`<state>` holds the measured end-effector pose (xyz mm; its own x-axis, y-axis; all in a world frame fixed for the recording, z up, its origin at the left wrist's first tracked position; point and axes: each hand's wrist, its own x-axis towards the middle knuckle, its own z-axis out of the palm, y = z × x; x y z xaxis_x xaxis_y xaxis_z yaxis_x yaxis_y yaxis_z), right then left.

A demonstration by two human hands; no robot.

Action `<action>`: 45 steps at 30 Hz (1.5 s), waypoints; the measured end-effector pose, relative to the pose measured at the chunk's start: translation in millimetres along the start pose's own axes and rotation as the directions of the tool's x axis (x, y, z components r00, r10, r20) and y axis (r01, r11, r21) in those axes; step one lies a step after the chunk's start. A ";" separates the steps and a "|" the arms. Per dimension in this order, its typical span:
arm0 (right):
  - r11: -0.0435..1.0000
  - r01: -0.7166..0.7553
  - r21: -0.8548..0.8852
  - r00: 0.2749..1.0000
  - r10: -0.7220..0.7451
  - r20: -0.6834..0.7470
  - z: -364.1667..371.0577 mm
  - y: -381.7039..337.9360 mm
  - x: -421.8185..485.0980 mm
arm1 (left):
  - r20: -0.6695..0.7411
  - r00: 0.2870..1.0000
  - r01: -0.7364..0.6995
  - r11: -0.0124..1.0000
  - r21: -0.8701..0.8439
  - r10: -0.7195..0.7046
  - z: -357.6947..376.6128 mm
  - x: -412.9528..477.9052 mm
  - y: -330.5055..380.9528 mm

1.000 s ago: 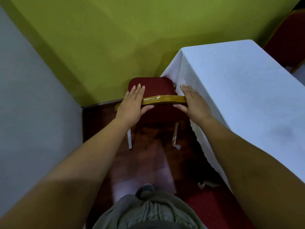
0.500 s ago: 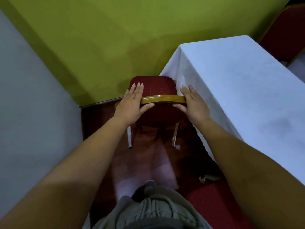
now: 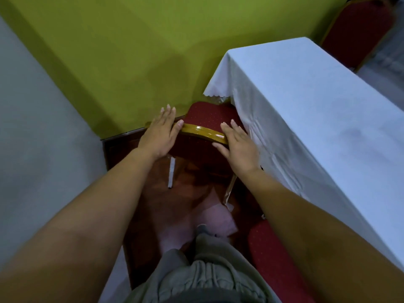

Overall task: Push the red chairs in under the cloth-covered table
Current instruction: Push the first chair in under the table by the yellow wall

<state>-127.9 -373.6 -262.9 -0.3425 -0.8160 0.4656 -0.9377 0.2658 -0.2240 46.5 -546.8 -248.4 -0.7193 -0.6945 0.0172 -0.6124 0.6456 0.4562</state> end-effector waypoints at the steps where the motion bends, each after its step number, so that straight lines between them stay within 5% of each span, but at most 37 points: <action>1: 1.000 0.007 0.010 1.000 -0.008 0.013 -1.0 -4.5 -5.4 | -0.012 1.000 0.008 1.000 -0.007 -0.008 0.3 -3.7 -2.0; 8: 0.969 0.247 0.010 0.921 -0.238 0.307 -19.3 -4.5 -10.8 | -0.046 0.997 0.061 0.998 -0.032 -0.063 0.2 -21.9 -12.5; 10: 0.975 0.221 0.034 0.917 -0.219 0.334 -19.2 -5.9 -11.6 | -0.041 0.996 0.078 0.996 -0.043 -0.079 0.3 -23.9 -11.2; 14: 0.986 0.087 0.142 0.950 -0.125 0.285 -14.1 -17.5 -19.9 | -0.032 0.993 0.114 0.991 -0.066 -0.116 2.2 -29.0 -8.1; 28: 0.996 0.077 0.050 0.986 -0.083 0.144 -2.1 -74.8 -48.6 | -0.007 0.997 0.080 0.986 -0.146 -0.082 -6.3 -31.6 -35.2; 45: 0.996 -0.073 0.059 0.987 0.063 0.146 -3.7 -9.7 -5.8 | 0.011 1.000 0.002 0.990 -0.139 0.000 13.3 53.0 8.4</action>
<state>-117.0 -369.5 -260.2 -0.3889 -0.8639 0.3202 -0.9052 0.2937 -0.3071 -1.2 -574.0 -255.5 -0.7228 -0.6910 0.0071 -0.5622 0.5940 0.5754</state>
